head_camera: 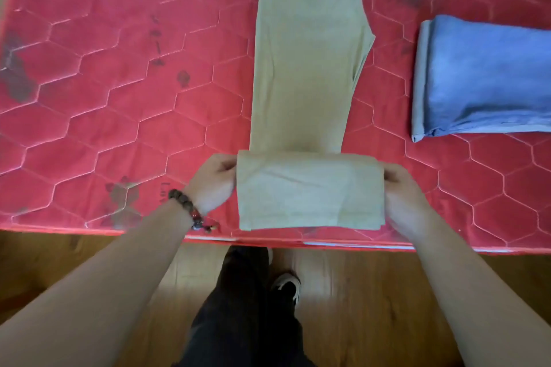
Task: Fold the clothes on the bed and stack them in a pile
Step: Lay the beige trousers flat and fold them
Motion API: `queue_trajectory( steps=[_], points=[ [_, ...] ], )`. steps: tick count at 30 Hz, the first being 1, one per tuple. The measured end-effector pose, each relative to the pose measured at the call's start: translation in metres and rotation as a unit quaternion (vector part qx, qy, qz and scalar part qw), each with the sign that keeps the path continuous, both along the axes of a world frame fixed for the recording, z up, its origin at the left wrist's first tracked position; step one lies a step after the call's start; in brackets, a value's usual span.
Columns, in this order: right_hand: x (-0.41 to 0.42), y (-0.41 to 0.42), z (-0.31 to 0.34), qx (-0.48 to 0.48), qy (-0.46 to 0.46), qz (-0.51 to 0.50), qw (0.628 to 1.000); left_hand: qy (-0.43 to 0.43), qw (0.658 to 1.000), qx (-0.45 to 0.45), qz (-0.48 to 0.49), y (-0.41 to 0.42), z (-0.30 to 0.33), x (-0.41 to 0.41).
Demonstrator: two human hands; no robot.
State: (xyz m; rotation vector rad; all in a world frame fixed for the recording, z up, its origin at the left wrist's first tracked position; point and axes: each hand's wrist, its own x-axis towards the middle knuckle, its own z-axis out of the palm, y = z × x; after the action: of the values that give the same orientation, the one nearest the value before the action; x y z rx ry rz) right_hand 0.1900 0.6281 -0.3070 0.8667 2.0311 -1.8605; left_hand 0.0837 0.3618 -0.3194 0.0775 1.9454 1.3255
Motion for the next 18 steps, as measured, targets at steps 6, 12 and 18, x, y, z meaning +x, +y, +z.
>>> queue_trajectory(
  steps=[6, 12, 18],
  points=[
    [-0.097, 0.014, -0.078, -0.064, -0.234, -0.115, 0.963, -0.149, 0.97, -0.125, 0.146, 0.056, -0.069, -0.098],
    [-0.11, 0.021, -0.117, -0.018, -0.254, -0.104, 0.962, -0.197, 0.968, -0.098, 0.119, 0.054, -0.106, -0.126],
    [-0.147, 0.021, -0.117, 0.001, -0.097, -0.146, 0.985, -0.048, 0.988, -0.098, 0.109, 0.076, -0.117, -0.148]
  ],
)
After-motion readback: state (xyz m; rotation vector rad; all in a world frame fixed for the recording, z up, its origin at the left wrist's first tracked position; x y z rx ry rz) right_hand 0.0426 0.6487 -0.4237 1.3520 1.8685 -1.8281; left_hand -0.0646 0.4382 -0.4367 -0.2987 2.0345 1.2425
